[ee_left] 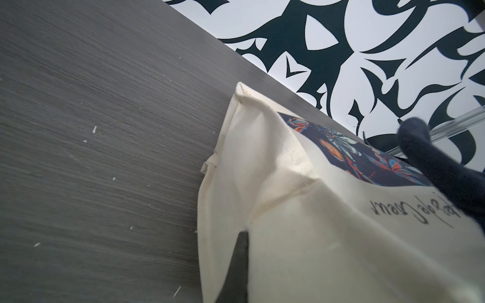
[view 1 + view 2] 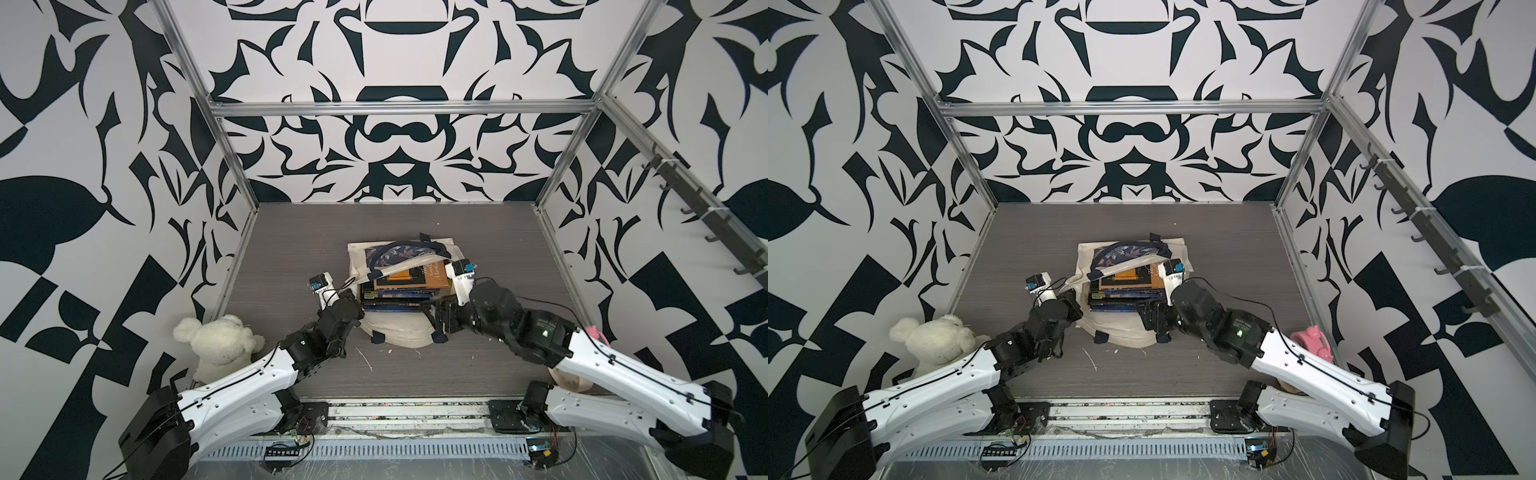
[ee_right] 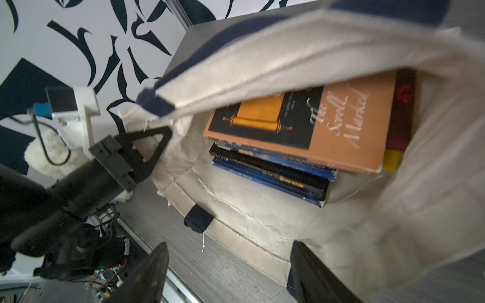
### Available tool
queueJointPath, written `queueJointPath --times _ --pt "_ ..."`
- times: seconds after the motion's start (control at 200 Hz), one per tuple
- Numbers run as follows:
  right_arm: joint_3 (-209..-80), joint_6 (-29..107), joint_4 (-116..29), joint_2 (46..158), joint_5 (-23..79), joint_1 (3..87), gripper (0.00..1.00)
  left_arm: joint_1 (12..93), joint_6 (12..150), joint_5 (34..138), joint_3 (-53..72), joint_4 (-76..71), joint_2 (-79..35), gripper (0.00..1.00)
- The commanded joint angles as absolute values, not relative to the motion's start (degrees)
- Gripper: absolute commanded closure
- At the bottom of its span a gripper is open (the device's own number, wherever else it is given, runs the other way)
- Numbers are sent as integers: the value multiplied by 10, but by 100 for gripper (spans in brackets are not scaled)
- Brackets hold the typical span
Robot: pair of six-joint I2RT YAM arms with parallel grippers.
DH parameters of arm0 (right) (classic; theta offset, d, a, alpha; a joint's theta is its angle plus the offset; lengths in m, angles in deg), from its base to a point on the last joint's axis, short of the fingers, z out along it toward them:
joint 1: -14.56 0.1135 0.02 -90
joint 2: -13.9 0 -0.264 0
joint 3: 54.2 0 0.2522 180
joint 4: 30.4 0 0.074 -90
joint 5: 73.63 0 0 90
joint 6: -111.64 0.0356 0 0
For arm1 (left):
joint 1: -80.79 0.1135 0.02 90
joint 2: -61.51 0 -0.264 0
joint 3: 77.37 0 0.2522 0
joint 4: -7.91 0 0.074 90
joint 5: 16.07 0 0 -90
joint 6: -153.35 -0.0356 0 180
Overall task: Take out the books from the canvas bag
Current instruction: Adjust the canvas bag at the center of the board, then pick up the book from the canvas bag.
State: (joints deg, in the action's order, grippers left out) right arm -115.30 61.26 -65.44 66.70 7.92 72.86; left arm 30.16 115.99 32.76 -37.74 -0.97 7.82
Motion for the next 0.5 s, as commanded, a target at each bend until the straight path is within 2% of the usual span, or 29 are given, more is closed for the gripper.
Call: queueJointPath --times 0.0,0.105,0.19,0.36,0.495 --pt "-1104 690 -538 674 -9 797 25 300 1150 327 -357 60 80 100" --pt "-1066 728 -449 711 -50 840 29 300 1152 328 -367 80 81 100" --pt "-1038 758 -373 746 -60 840 37 300 1158 333 -371 89 82 100" --pt "-1020 785 -244 814 -96 834 42 300 1155 345 -370 93 77 100" --pt "-1012 821 -156 868 -31 771 43 300 1140 344 -371 93 71 100"
